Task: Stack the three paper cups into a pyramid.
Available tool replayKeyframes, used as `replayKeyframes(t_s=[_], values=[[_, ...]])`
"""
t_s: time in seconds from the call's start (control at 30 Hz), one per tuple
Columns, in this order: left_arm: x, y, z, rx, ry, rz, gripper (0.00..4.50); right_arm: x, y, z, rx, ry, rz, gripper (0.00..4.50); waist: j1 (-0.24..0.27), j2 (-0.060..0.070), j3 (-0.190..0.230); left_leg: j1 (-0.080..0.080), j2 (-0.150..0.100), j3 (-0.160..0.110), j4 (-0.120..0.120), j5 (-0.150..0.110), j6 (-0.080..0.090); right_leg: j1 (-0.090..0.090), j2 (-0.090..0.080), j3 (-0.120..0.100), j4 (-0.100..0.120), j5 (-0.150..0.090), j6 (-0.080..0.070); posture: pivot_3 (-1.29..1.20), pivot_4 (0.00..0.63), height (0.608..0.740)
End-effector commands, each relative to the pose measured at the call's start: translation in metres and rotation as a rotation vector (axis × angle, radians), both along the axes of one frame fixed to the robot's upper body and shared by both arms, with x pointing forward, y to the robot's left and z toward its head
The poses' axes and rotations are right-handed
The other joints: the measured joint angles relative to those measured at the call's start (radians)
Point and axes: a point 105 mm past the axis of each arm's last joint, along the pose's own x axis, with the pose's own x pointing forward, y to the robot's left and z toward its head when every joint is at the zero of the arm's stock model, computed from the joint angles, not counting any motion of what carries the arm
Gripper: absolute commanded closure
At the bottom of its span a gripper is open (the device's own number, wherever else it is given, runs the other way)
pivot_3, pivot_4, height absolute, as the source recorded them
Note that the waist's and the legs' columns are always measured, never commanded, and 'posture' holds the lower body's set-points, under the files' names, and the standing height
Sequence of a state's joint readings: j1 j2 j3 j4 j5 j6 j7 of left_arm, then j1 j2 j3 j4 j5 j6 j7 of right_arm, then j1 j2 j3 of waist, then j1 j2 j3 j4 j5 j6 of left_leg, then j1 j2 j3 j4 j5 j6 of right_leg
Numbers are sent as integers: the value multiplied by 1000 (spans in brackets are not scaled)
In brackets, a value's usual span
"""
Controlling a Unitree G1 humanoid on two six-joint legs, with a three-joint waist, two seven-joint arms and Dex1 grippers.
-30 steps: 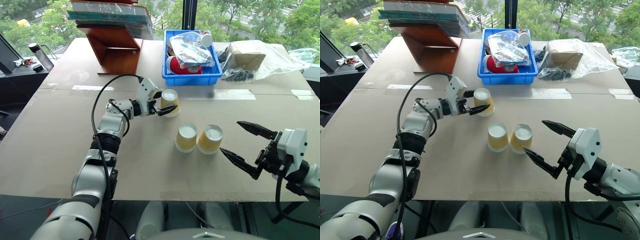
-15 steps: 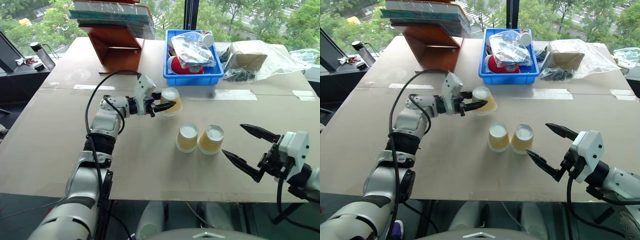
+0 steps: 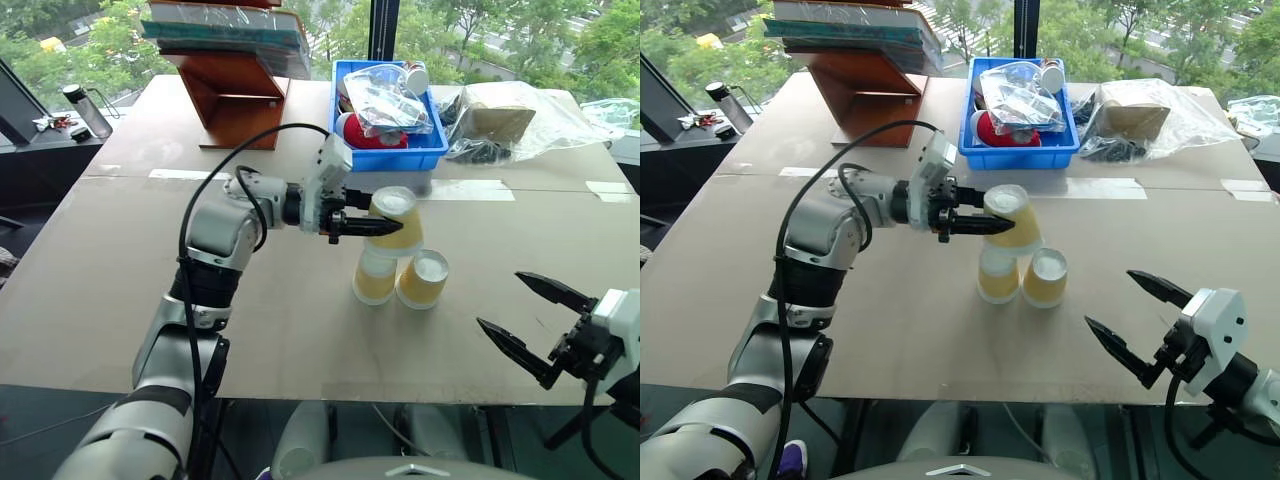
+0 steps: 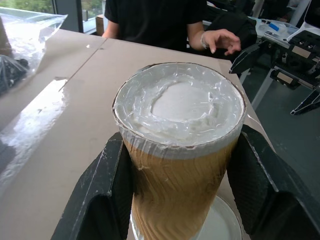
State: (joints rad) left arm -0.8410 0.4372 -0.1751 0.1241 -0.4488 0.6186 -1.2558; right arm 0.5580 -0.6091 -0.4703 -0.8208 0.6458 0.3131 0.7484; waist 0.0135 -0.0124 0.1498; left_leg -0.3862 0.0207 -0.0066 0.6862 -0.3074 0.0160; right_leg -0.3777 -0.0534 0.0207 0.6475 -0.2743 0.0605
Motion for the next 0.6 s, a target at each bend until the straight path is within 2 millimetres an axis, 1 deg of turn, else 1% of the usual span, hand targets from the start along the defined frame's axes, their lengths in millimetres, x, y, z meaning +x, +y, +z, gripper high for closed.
replayKeyframes(t_s=[0.03, 0.1, 0.2, 0.4, 0.6], values=[[-7, -9, 10, 3, -55, -41, 2040, -6, -10, 4, -40, -32, -17, 0, -3, 0, 0, 1, 0, 0, 0, 0, 0, 0, 0, 1, 0, 0, 0, 0, 150, 740], [-9, -11, 6, 26, -52, -52, 2040, -7, -13, 2, -44, -28, -29, 0, -3, 0, 0, 1, 0, 1, 0, 0, 0, 0, 0, 1, 0, 0, 0, 0, 150, 740], [-10, -15, 5, 36, -62, -48, 2040, -7, -12, 2, -40, -34, -32, 0, -2, 0, 0, 1, 0, 1, -1, 0, 0, 0, 0, 1, 1, 0, 0, 0, 150, 740], [-22, -16, 17, 39, -56, -80, 2040, -6, -10, 1, -32, -40, -37, 0, 0, 0, 0, 1, 0, 0, 0, 0, 0, 0, 0, 1, 0, 0, 0, 0, 150, 740], [-28, -20, 19, 77, -52, -92, 2040, -7, -7, 1, -28, -41, -35, 0, 0, 0, 0, 1, 0, 0, 0, 0, 0, 0, 0, 1, 1, 0, 0, 0, 150, 740]])
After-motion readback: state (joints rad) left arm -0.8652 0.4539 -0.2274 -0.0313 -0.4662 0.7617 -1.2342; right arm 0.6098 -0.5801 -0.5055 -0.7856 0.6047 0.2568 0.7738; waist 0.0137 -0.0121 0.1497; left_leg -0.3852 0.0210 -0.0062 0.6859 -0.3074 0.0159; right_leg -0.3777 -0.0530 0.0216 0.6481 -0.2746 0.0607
